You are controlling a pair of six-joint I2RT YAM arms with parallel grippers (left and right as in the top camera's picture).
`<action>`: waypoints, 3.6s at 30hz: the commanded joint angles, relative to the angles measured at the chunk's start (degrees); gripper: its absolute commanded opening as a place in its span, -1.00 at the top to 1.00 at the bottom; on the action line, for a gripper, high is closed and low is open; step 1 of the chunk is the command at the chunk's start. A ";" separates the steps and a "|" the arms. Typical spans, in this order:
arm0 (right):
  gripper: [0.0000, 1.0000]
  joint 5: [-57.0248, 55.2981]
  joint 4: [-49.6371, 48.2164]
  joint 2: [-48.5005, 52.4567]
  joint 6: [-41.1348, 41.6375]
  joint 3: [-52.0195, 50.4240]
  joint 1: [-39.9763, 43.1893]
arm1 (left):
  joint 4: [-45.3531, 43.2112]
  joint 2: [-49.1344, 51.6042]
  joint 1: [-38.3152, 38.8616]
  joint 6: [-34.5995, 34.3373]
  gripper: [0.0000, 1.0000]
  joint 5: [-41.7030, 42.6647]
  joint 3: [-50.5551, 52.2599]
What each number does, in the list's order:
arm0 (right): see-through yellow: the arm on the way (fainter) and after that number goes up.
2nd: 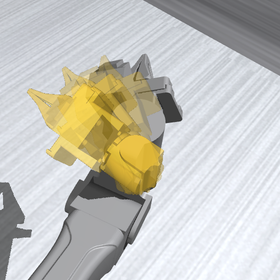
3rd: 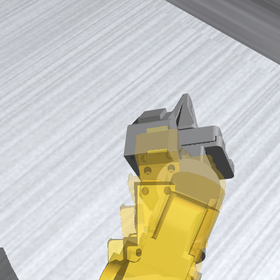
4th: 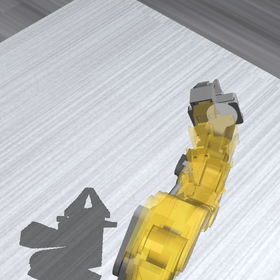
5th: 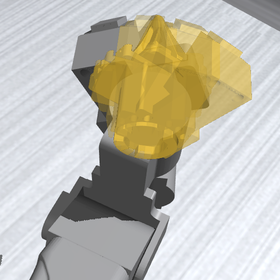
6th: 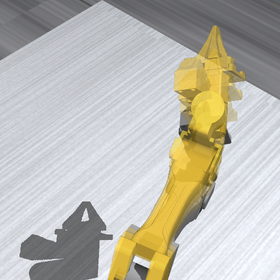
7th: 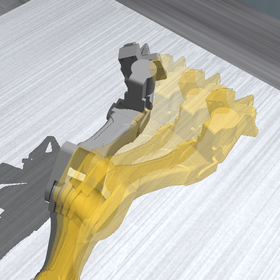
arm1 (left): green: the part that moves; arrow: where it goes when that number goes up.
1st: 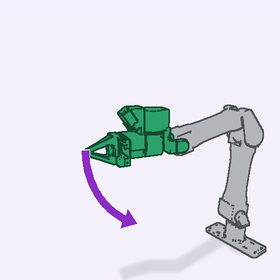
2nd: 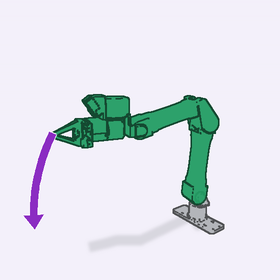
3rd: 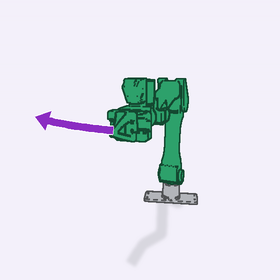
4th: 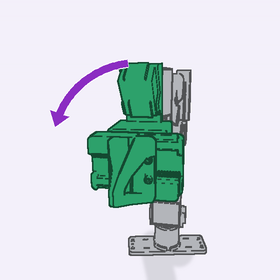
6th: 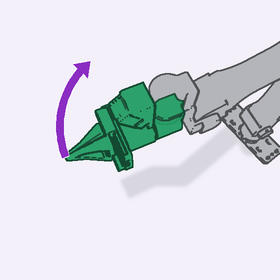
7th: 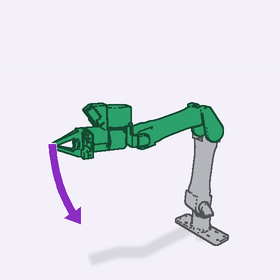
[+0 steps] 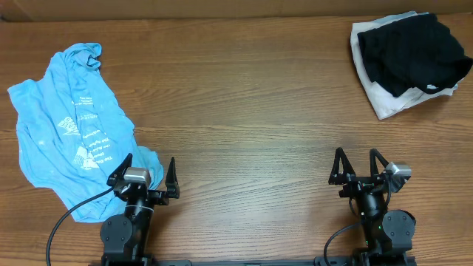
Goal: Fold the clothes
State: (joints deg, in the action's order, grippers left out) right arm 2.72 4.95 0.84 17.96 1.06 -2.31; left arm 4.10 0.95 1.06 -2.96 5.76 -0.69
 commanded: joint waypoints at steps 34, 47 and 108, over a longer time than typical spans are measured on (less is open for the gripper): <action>-1.00 -1.53 -0.17 -0.46 0.11 -0.59 -0.22 | -0.22 -0.70 -0.33 -0.48 -1.00 0.42 0.37; -1.00 -2.67 -2.40 -0.46 -5.29 0.50 -0.20 | -1.29 -0.70 -0.35 -1.27 -1.00 1.44 -1.77; -0.71 23.04 25.53 51.45 -7.52 42.10 -0.22 | 47.15 111.10 -0.33 -7.63 0.50 -4.76 -67.69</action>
State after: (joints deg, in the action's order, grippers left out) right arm 25.30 30.92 51.33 10.50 41.69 -2.31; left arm 52.05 109.93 0.97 -10.50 -0.19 -68.07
